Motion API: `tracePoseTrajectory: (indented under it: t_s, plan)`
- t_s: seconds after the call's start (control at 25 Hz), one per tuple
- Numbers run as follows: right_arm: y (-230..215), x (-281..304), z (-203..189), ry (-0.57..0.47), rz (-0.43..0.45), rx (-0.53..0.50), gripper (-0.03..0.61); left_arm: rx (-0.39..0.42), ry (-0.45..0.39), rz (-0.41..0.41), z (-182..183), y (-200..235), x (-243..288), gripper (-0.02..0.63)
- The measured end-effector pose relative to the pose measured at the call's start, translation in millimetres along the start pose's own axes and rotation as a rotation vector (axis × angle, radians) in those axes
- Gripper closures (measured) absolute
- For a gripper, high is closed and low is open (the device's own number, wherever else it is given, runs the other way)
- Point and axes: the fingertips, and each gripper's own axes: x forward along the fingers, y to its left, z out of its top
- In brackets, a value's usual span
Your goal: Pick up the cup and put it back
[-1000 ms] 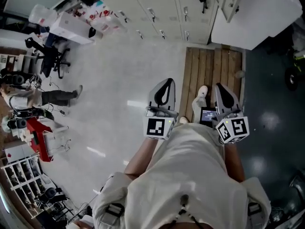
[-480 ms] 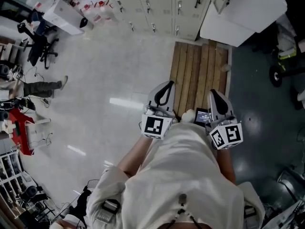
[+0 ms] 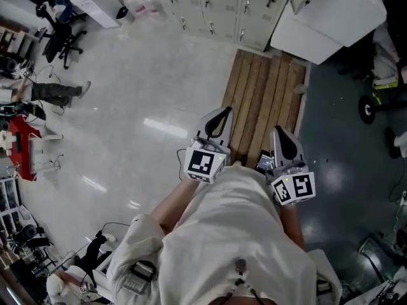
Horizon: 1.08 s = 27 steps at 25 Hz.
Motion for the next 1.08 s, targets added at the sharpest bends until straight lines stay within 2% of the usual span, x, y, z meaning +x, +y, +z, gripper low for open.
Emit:
tracePoseTrajectory:
  t_s: [0.12, 0.36, 0.64, 0.76, 0.92, 1.08]
  plan:
    - [0, -36, -10, 0.007, -0.006, 0.001, 0.554, -0.012, -0.011, 0.000, 0, -35, -21, 0.603]
    - [5, -99, -36, -0.003, 0.010, 0.041, 0.554, 0.009, 0.019, 0.012, -28, -94, -69, 0.603]
    - [42, -127, -45, 0.002, 0.047, 0.030, 0.554, 0.035, 0.034, 0.070, -31, -97, -132, 0.603]
    - [50, -134, -45, -0.010, 0.040, 0.030, 0.554, 0.049, 0.014, 0.057, -26, -100, -142, 0.603]
    - [55, -138, -49, 0.000, 0.036, 0.023, 0.554, 0.010, -0.018, 0.031, -19, -105, -145, 0.603]
    - [63, -133, -58, 0.022, 0.041, 0.006, 0.554, 0.011, -0.046, 0.007, -18, -107, -156, 0.603]
